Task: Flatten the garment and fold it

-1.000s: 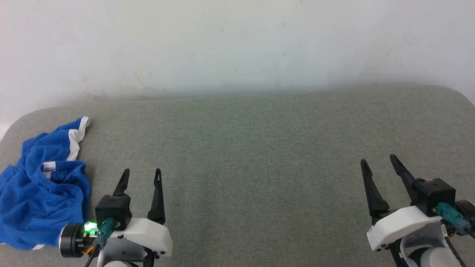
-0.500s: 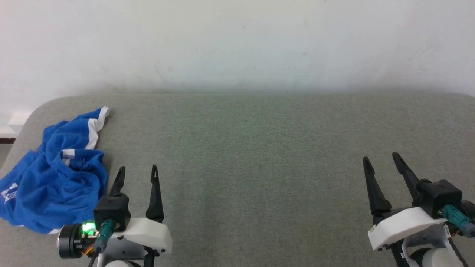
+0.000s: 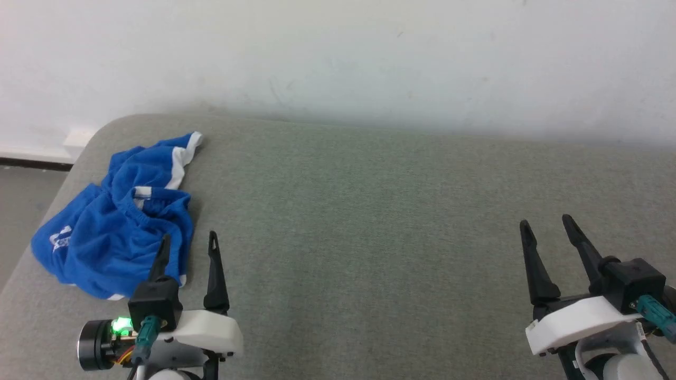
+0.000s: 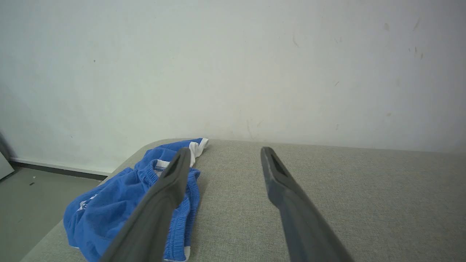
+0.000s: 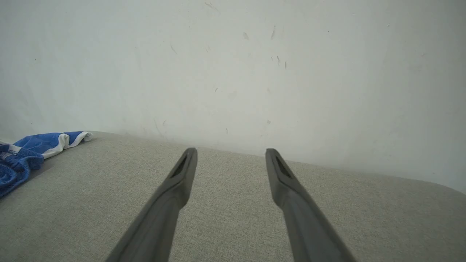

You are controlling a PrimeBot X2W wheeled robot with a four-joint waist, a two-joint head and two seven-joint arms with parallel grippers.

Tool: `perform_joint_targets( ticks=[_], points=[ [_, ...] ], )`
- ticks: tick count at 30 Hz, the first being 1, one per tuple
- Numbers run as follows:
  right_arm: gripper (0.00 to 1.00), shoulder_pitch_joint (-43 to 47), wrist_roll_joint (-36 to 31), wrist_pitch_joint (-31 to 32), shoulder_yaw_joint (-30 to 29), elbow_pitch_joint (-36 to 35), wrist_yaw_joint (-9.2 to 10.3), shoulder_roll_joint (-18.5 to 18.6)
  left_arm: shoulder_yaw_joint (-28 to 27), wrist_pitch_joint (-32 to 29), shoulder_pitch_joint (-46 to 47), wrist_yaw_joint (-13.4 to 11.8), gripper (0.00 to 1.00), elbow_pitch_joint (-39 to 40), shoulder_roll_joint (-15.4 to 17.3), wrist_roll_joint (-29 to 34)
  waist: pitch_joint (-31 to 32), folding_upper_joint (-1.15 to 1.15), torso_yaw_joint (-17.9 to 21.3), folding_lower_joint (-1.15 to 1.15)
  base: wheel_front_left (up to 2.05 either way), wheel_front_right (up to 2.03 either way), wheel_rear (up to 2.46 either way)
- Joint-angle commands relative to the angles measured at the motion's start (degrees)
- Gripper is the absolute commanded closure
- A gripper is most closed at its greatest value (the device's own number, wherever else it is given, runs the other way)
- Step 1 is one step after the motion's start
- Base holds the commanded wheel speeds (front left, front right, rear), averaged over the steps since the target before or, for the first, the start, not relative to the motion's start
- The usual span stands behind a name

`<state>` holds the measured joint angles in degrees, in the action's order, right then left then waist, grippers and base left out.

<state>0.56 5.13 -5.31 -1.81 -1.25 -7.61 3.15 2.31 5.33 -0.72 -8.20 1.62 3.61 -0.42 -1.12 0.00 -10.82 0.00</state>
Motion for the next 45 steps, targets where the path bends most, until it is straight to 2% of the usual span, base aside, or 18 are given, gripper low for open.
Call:
perform_joint_targets(
  ticks=[1, 17, 27, 32, 37, 41, 45],
  points=[
    [0.0, 0.92, 0.61, -0.69, -0.23, -0.47, 0.05, -0.11, 0.19, 0.65, 0.75, -0.69, 0.0, 0.48, 0.14, -0.34, -0.26, 0.0, -1.93, 0.0, 0.0, 0.0, 0.0],
    [0.0, 1.12, 1.55, -2.6, -0.63, -1.27, 0.06, -0.14, -0.38, 2.56, 1.39, -2.94, 0.0, 1.16, -0.11, -0.64, -1.92, 0.0, -9.98, 0.0, 0.0, 0.0, 0.0],
    [0.0, 0.38, 0.71, -3.68, -0.69, -2.51, 0.07, -0.16, -6.1, 3.64, 6.52, -2.81, 0.0, 0.97, 1.5, -3.25, -5.32, 0.0, -11.47, 0.0, 0.0, 0.0, 0.0],
    [0.0, -0.5, -0.41, -4.28, -1.54, -3.41, 0.08, -0.17, -9.65, 4.24, 12.47, -0.77, 0.0, -2.9, 4.06, -5.08, -8.84, 0.0, -11.39, 0.0, 0.0, 0.0, 0.0],
    [0.0, -2.28, -1.47, -4.87, -2.44, -4.73, 0.08, -0.18, -10.92, 4.34, 20.4, 2.58, 0.0, -10.39, 8.48, -7.32, -12.98, 0.0, -11.01, 0.0, 0.0, 0.0, 0.0],
    [0.0, -3.55, -1.82, -5.35, -2.87, -5.58, 0.08, -0.19, -10.26, 0.08, 27.36, 5.06, 0.0, -16.66, 12.44, -8.23, -15.73, 0.0, -10.73, 0.0, 0.0, 0.0, 0.0],
    [0.0, -5.19, -2.3, -5.83, -2.98, -6.46, 0.09, 0.07, -9.06, -6.93, 34.01, 8.9, 0.0, -21.63, 15.49, -10.26, -19.0, 0.0, -10.43, 0.0, 0.0, 0.0, 0.0]
  ],
)
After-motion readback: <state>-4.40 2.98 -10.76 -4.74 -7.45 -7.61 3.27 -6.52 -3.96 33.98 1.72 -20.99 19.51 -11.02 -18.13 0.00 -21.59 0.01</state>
